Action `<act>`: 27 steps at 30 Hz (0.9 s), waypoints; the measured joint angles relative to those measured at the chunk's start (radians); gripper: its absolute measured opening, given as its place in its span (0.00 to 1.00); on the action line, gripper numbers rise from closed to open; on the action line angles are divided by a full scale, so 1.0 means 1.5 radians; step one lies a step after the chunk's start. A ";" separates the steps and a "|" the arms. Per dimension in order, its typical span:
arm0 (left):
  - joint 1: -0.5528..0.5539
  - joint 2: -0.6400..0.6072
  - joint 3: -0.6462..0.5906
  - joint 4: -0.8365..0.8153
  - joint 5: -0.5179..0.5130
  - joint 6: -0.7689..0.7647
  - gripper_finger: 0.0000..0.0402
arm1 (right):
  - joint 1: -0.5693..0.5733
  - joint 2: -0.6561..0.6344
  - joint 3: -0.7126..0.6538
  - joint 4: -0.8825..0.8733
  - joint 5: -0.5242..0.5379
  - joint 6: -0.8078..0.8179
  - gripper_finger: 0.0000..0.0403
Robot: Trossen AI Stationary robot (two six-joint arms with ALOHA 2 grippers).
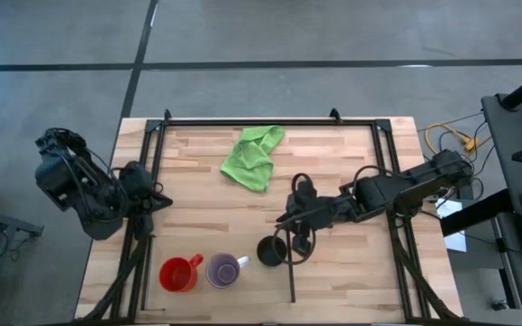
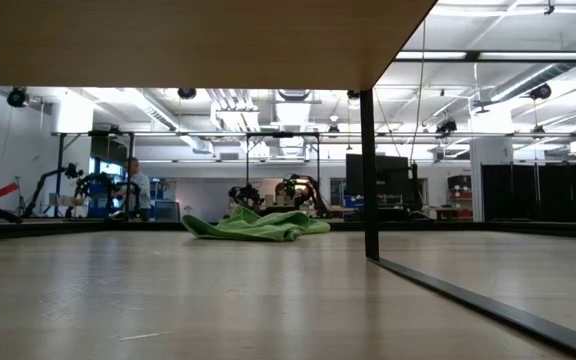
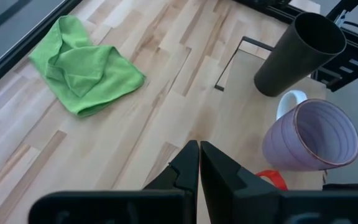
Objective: Stack small to large cups/mugs on shelf
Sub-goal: Adjust the black cup
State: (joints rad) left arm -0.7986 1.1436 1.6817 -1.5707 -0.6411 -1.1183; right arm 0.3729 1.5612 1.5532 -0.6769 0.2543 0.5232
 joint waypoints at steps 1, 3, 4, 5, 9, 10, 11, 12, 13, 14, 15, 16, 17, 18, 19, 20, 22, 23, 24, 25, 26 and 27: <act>0.000 0.001 0.000 0.000 0.000 0.000 0.00 | 0.000 0.000 -0.008 0.016 0.000 0.000 0.17; 0.000 0.003 0.000 0.000 0.000 0.000 0.00 | 0.000 0.000 -0.017 0.026 -0.001 0.000 0.17; 0.000 0.005 0.000 0.000 0.000 0.000 0.00 | 0.000 0.000 -0.020 0.026 -0.001 0.000 0.17; 0.000 0.005 0.000 0.000 0.000 0.000 0.00 | 0.000 0.000 -0.023 0.026 -0.001 0.000 0.17; 0.000 0.010 0.000 0.000 0.000 0.000 0.00 | 0.000 0.000 -0.037 0.050 -0.001 0.000 0.17; 0.000 0.010 0.000 0.000 0.000 0.000 0.00 | 0.000 0.000 -0.041 0.057 0.000 0.000 0.17; 0.000 0.010 0.000 0.000 0.000 0.000 0.00 | 0.000 0.000 -0.045 0.066 -0.001 0.000 0.17; 0.000 0.010 0.000 0.000 0.000 0.000 0.00 | 0.000 0.000 -0.051 0.081 -0.001 0.000 0.17; 0.000 0.010 0.000 0.000 0.000 0.000 0.00 | 0.001 0.000 -0.057 0.095 -0.001 0.000 0.17; -0.001 0.010 0.000 0.000 0.000 0.000 0.00 | 0.001 0.000 -0.063 0.105 -0.001 0.000 0.17; -0.001 0.010 0.000 0.000 0.000 0.000 0.00 | 0.002 0.000 -0.068 0.109 -0.003 0.002 0.17; -0.001 0.010 0.000 0.000 0.000 0.000 0.00 | 0.004 0.000 -0.071 0.110 -0.004 0.007 0.17; -0.001 0.010 0.000 0.000 0.000 0.000 0.00 | 0.004 0.000 -0.074 0.110 -0.005 0.011 0.17; -0.001 0.010 0.000 0.000 0.000 0.000 0.00 | 0.004 0.000 -0.076 0.110 -0.005 0.014 0.17; -0.001 0.010 0.000 0.000 0.000 0.000 0.00 | 0.004 0.000 -0.078 0.111 -0.006 0.016 0.17; -0.001 0.009 0.000 0.000 0.000 0.000 0.00 | 0.005 0.000 -0.079 0.111 -0.007 0.017 0.17; -0.001 0.009 0.000 0.000 0.000 0.000 0.00 | 0.005 0.000 -0.080 0.111 -0.008 0.018 0.17; -0.001 0.009 0.000 0.000 0.000 0.000 0.00 | 0.005 0.000 -0.080 0.112 -0.008 0.019 0.17; -0.001 0.009 0.000 0.000 0.000 0.000 0.00 | 0.005 0.000 -0.081 0.117 -0.008 0.023 0.17; -0.001 0.009 0.000 0.000 0.000 0.000 0.00 | 0.005 0.000 -0.081 0.124 -0.012 0.026 0.17; -0.001 0.009 0.000 0.000 0.000 0.000 0.00 | 0.005 0.000 -0.082 0.129 -0.015 0.028 0.17; -0.001 0.009 0.000 0.000 0.000 0.001 0.00 | 0.007 0.000 -0.082 0.129 -0.017 0.028 0.17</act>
State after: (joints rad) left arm -0.7994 1.1565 1.6814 -1.5710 -0.6416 -1.1175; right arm 0.3832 1.5612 1.4299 -0.4827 0.2285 0.5656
